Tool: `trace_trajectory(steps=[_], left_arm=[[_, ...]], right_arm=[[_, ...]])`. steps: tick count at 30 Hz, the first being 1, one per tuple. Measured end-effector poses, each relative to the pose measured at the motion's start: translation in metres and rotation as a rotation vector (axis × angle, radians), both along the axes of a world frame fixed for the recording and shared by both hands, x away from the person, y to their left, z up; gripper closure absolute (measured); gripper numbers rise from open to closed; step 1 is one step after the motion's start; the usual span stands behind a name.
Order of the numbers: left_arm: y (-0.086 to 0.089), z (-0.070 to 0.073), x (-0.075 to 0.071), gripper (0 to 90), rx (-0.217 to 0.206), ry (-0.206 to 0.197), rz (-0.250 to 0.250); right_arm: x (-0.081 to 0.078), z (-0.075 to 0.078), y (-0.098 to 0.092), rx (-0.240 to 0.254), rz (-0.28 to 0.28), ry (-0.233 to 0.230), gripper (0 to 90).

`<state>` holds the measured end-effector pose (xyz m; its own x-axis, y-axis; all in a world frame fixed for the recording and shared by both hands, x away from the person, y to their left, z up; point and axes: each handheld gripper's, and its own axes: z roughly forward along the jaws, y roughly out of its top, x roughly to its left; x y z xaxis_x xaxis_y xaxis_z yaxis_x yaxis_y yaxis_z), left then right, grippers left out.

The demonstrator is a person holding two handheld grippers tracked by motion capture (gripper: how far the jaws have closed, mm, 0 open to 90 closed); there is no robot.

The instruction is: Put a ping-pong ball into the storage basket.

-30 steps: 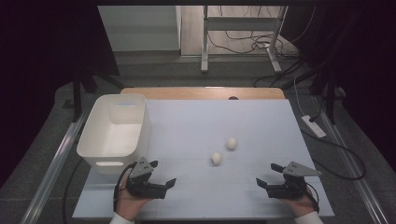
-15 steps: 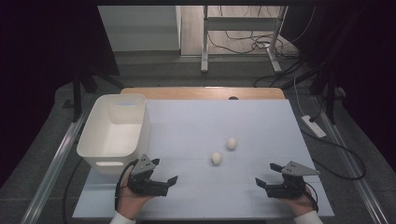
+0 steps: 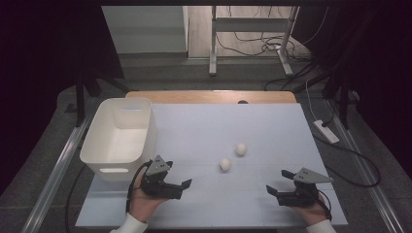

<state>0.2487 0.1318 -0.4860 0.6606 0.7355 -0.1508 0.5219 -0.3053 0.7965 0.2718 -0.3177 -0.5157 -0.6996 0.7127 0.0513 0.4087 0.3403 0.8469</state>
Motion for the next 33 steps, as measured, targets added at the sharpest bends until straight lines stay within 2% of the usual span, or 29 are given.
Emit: trace_trajectory(steps=[2,9,16,33], left_arm=[[-0.003,0.004,0.001,6.9,0.014,-0.009,0.0],[-0.008,0.011,0.003,6.9,0.016,-0.026,-0.006],[-0.012,0.015,0.008,6.6,0.014,-0.03,-0.007],[-0.025,0.02,0.022,6.3,0.02,-0.041,-0.024]], right_arm=[[0.0,0.0,0.0,0.001,0.0,-0.004,13.7],[-0.001,0.001,0.0,0.0,-0.003,-0.009,13.8],[-0.001,0.002,0.0,0.003,-0.007,-0.024,14.0],[-0.001,0.001,-0.001,0.01,-0.009,-0.021,14.1]])
